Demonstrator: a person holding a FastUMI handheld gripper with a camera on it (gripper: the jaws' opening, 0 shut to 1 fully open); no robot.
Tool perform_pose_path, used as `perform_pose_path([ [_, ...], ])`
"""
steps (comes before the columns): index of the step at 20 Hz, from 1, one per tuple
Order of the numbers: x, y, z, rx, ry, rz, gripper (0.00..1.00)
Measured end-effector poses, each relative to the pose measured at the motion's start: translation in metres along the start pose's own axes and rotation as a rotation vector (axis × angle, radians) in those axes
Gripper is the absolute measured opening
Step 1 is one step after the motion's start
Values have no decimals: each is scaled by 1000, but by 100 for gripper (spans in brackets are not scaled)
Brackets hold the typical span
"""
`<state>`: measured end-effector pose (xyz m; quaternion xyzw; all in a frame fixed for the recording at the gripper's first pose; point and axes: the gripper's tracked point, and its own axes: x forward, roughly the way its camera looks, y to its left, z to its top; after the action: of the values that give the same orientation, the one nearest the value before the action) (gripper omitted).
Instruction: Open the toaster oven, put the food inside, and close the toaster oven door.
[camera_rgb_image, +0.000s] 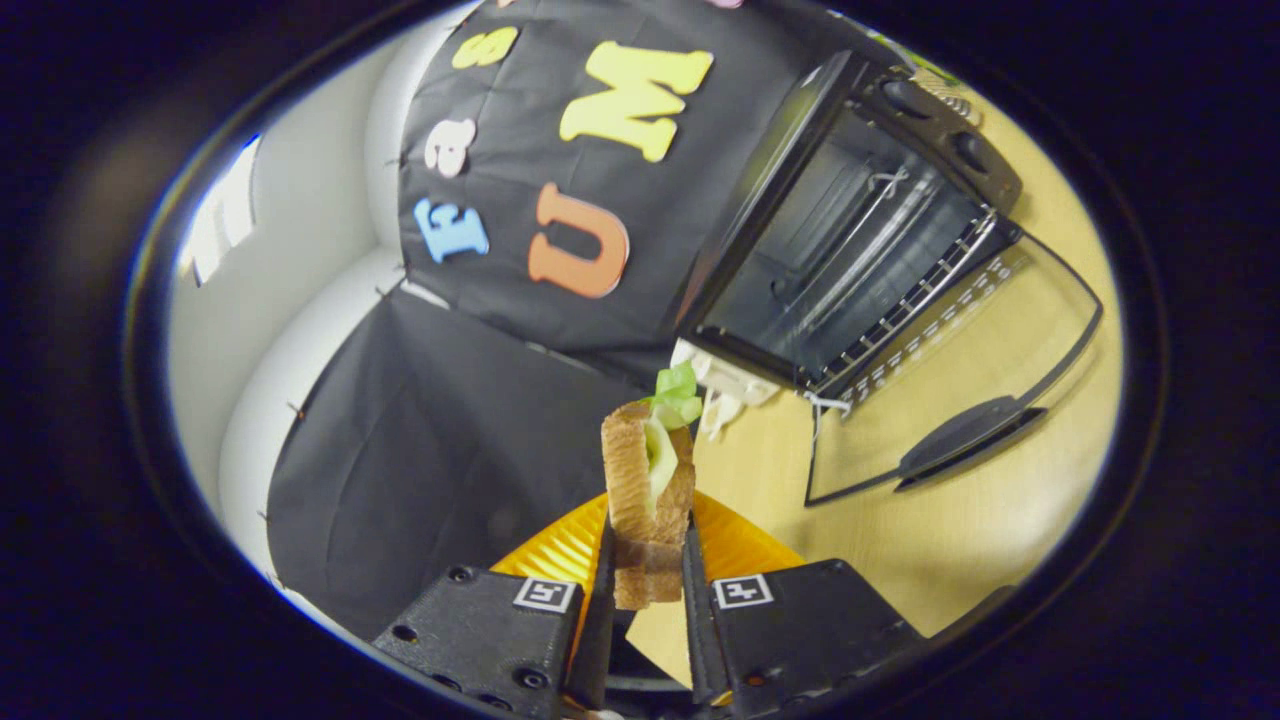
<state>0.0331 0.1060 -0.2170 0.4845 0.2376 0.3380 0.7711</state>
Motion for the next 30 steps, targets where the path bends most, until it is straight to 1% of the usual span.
perform_pose_path([
  [1,0,-9,12,-1,-62,-28,36],
  [2,0,-18,19,-11,-104,-59,36],
  [3,1,-22,24,-17,-128,-72,36],
  [6,11,-29,40,-7,-164,-81,36],
  [9,33,-64,48,38,-172,-173,37],
  [11,47,-81,58,88,-192,-196,37],
  [14,53,-96,100,175,-311,-195,37],
  [17,60,-125,140,238,-434,-255,36],
  [20,76,-142,169,276,-508,-277,37],
  [23,92,-148,176,269,-534,-315,37],
  [26,101,-144,179,304,-544,-337,37],
  [27,104,-147,176,289,-535,-364,37],
  [28,105,-146,177,265,-549,-370,37],
  [30,109,-147,174,206,-523,-400,38],
])
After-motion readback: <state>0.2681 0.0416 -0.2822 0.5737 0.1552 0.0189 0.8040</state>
